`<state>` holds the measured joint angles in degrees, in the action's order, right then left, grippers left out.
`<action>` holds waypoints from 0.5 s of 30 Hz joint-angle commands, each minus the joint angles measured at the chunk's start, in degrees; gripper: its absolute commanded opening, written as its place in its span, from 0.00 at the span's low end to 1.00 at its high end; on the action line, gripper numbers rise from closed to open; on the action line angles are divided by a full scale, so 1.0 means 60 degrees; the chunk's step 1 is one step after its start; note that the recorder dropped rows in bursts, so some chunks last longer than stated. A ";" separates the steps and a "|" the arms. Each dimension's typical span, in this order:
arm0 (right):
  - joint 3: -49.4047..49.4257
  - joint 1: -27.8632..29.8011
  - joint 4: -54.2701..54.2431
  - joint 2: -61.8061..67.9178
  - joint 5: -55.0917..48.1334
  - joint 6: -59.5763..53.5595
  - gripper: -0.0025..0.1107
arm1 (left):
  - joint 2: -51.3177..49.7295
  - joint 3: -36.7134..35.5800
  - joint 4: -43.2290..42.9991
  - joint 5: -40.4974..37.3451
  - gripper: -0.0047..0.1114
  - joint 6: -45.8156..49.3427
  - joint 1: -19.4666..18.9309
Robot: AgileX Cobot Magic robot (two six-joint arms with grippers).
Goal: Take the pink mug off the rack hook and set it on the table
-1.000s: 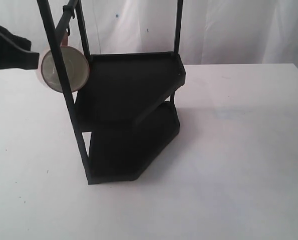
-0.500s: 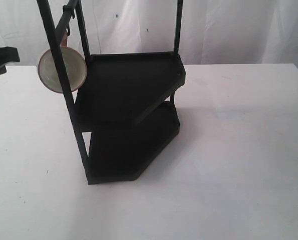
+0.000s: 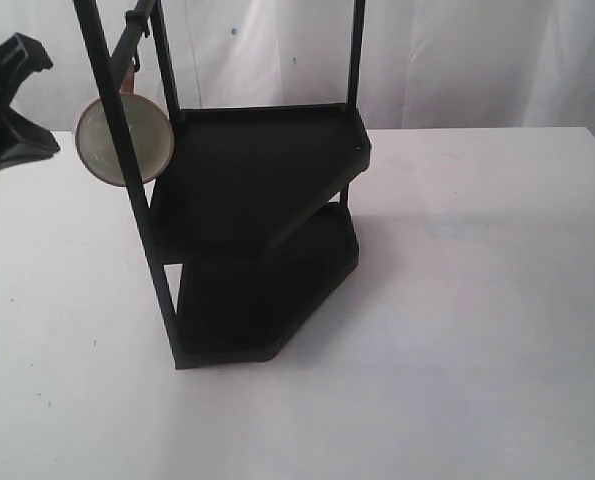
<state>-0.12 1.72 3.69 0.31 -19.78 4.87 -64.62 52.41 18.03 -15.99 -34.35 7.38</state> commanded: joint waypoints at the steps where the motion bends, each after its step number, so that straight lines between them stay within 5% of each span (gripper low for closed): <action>1: 0.0019 0.0045 0.0047 -0.0051 0.0033 0.0016 0.02 | -0.0002 -0.0517 0.0944 0.0529 0.04 0.0073 0.0037; 9: 0.0019 0.0045 0.0047 -0.0051 0.0033 0.0016 0.02 | -0.0002 -0.0273 0.0944 0.0859 0.04 0.2251 0.0078; 15: 0.0019 0.0045 0.0047 -0.0051 0.0033 0.0016 0.02 | 0.0034 -0.0234 0.0926 0.0859 0.04 0.2406 0.0825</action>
<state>-0.12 1.72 3.69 0.31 -19.78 4.87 -64.88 50.40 22.85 -10.55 -21.30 10.30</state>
